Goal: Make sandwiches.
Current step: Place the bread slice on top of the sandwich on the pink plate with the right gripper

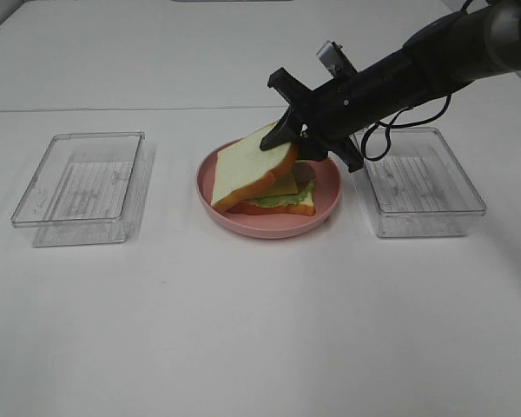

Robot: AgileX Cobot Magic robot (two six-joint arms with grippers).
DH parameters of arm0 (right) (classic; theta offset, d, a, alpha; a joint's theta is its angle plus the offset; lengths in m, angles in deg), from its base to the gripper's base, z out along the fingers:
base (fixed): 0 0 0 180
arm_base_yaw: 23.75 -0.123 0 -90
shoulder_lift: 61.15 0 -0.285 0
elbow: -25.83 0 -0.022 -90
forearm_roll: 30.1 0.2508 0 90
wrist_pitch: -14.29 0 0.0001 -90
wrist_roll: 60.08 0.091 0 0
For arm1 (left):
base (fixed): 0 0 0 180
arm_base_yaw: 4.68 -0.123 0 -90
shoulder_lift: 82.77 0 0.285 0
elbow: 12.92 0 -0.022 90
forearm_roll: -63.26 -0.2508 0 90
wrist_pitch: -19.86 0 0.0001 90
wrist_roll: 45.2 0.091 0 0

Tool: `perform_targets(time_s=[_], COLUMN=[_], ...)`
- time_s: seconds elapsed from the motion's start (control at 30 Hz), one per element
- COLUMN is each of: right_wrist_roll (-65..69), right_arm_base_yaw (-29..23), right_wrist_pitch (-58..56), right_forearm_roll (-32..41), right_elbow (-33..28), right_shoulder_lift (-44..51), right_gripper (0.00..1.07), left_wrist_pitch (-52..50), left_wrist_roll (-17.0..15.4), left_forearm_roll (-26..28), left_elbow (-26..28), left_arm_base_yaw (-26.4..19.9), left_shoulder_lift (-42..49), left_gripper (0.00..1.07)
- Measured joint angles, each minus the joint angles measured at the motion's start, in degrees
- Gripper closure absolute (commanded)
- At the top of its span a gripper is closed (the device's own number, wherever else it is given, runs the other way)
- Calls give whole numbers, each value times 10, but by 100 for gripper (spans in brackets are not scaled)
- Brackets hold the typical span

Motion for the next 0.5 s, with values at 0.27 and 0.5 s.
perform_targets(time_s=[0.27, 0.5], right_wrist_roll=[0, 13], right_arm_base_yaw=[0, 0], right_wrist_pitch=[1, -4], right_forearm_roll=[-30, -102], right_elbow=[0, 17], right_shoulder_lift=[0, 9], right_gripper=[31, 28], left_wrist_pitch=[0, 0], left_wrist_roll=[0, 0], left_forearm_roll=[0, 0], left_elbow=[0, 0], left_arm_base_yaw=[0, 0], left_shoulder_lift=[0, 0], left_gripper=[6, 6])
